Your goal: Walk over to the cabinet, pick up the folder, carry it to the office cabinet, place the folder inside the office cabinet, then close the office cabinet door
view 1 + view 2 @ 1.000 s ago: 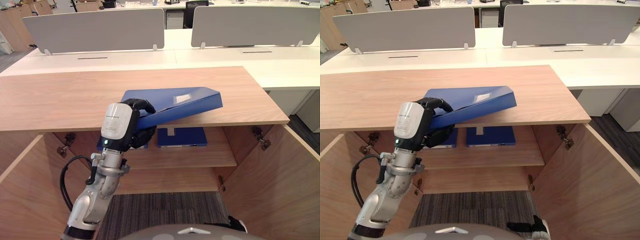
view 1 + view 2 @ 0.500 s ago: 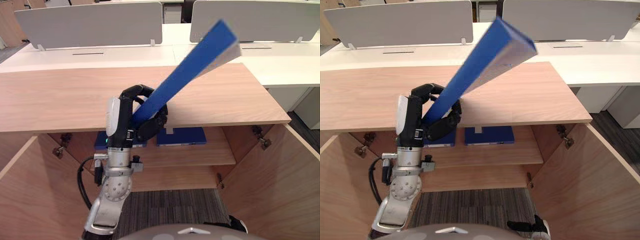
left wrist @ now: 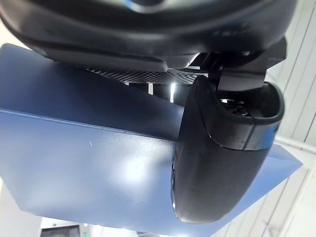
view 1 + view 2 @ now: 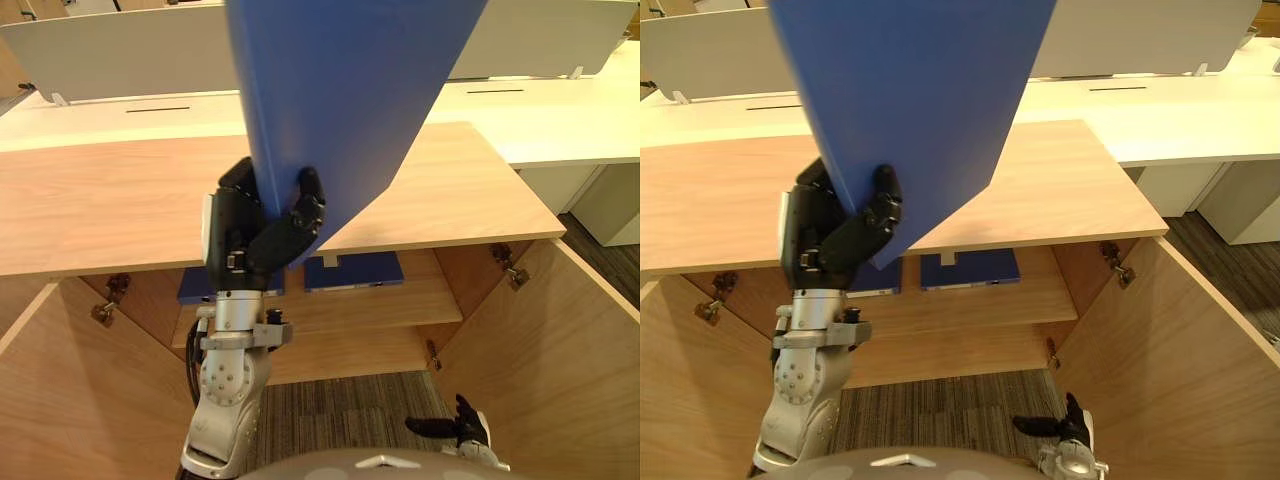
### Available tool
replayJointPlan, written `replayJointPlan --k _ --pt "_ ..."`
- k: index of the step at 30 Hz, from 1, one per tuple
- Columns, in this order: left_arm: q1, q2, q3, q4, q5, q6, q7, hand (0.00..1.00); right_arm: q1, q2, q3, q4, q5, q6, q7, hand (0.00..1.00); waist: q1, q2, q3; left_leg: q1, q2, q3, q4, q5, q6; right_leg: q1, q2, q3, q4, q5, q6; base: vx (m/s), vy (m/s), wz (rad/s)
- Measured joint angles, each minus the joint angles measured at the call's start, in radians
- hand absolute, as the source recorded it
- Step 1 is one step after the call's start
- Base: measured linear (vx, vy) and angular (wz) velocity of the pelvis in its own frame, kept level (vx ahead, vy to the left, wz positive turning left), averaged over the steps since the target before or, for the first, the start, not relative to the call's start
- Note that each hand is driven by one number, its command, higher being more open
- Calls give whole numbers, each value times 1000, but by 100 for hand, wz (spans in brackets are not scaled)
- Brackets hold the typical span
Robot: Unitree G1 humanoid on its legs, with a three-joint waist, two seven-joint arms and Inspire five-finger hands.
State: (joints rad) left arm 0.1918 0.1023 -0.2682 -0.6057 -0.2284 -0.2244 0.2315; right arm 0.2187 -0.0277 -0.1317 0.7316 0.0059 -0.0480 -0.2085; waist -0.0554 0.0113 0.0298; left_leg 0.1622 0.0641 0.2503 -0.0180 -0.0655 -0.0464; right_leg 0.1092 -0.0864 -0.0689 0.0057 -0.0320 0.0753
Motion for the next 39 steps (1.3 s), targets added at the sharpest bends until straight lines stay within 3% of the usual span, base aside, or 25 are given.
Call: replayJointPlan --k 5,12,16,26,33,39 --pt "35 -32 0 -38 -136 -40 -74 0 38 45 0 -290 46 -25 -1 100 -1 1 -2 -8 0 15 7 -3 4 -20 -1 16 9 1 2 -33 -1 -9" --pt "124 -35 17 17 -245 -27 -119 0 70 80 6 -722 78 -59 -3 100 -1 -8 4 -10 -2 22 8 -5 5 -23 -2 23 7 4 6 -5 -1 -1" --pt "147 -36 33 69 -277 -7 -131 0 69 79 35 -879 77 -89 16 100 -1 -10 5 -9 -2 35 12 -10 6 -26 0 36 6 6 8 2 -10 -9" --pt "148 -39 58 170 -300 15 -210 0 70 42 46 -910 146 -51 43 100 0 -15 9 -10 -2 44 24 -23 9 -28 -4 50 9 10 15 -5 -8 -3" --pt "157 15 47 289 -310 31 -316 0 69 -132 92 -910 232 -32 78 100 -7 -14 8 -37 0 47 49 -27 9 -51 -1 56 22 11 16 -31 -23 -2" --pt "160 46 48 316 -311 44 -352 0 65 -245 114 -909 235 -5 103 100 -7 -14 8 -46 5 46 62 -27 9 -61 2 58 36 12 16 -21 -17 0"
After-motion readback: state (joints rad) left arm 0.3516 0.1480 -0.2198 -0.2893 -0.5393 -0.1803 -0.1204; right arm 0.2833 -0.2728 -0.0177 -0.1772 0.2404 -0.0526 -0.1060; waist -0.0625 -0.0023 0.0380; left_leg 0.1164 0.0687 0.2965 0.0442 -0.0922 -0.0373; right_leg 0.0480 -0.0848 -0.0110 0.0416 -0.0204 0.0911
